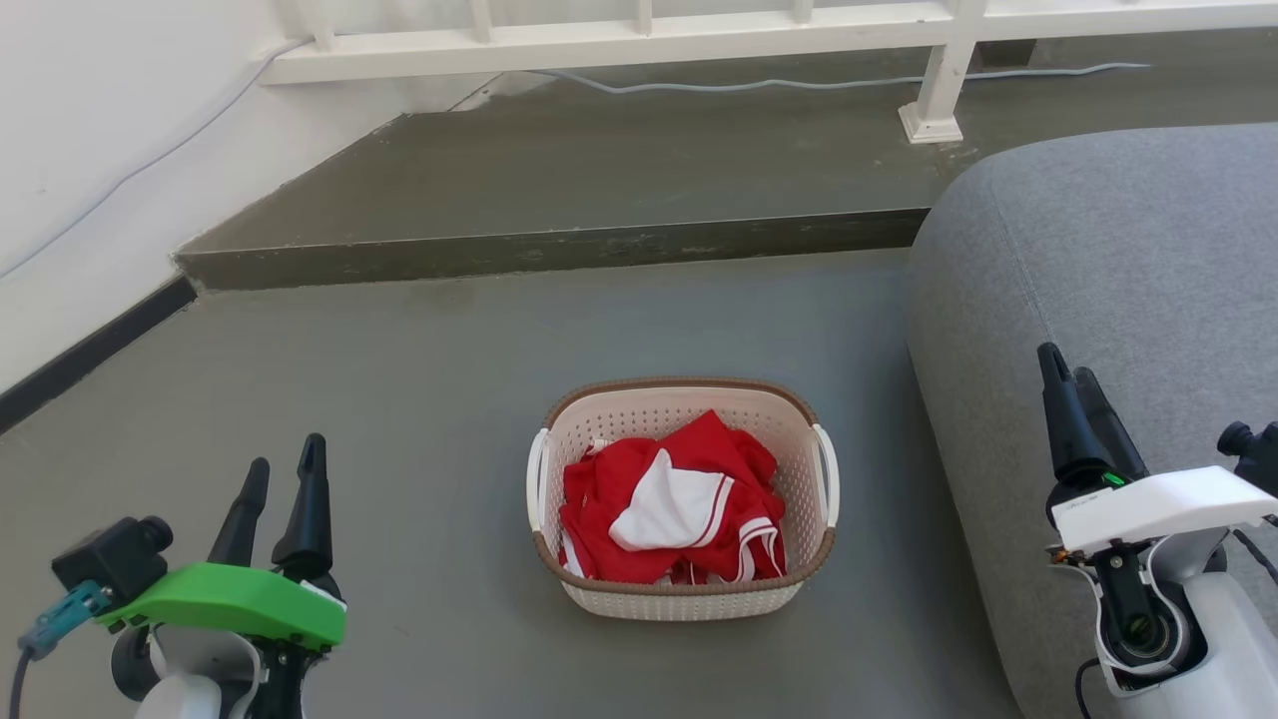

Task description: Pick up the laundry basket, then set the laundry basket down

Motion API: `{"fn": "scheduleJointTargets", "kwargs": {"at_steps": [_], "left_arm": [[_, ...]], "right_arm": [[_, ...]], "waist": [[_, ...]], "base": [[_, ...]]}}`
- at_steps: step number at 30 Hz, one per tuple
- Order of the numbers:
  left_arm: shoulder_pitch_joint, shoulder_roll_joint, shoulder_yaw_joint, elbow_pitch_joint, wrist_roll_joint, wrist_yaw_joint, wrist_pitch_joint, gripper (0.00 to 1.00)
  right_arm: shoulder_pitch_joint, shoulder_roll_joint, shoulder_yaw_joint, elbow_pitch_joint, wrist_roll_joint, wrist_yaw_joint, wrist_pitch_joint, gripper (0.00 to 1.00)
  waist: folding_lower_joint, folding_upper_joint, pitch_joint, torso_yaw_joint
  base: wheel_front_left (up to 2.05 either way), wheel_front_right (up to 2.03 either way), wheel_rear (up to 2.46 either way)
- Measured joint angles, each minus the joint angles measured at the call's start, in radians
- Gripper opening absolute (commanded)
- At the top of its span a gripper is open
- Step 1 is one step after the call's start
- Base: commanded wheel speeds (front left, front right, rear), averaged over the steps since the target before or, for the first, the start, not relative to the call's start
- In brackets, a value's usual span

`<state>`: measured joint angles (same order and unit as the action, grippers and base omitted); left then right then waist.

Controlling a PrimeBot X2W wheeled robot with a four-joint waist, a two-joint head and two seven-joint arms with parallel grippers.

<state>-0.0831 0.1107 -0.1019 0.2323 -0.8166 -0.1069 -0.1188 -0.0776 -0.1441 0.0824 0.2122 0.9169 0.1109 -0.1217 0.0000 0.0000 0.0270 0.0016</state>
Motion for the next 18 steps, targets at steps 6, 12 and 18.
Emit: {"fn": "scheduleJointTargets", "kwargs": {"at_steps": [6,12,18], "left_arm": [[0.000,-0.001,-0.023,-0.012,0.118,0.015,-0.023,1.00],[-0.001,-0.003,-0.034,-0.019,0.223,0.019,-0.042,1.00],[-0.004,-0.009,-0.048,-0.032,0.316,0.019,-0.068,1.00]], "right_arm": [[-0.001,-0.008,0.022,-0.001,-0.109,-0.019,-0.021,1.00],[-0.001,-0.006,0.030,-0.002,-0.199,-0.034,-0.043,1.00],[-0.001,-0.004,0.039,-0.004,-0.279,-0.035,-0.063,1.00]], "waist": [[0.0000,0.0000,0.002,0.000],[0.0000,0.0000,0.004,-0.001],[0.0000,0.0000,0.007,-0.001]], "base": [[0.00,0.00,0.00],[0.00,0.00,0.00],[0.00,0.00,0.00]]}}
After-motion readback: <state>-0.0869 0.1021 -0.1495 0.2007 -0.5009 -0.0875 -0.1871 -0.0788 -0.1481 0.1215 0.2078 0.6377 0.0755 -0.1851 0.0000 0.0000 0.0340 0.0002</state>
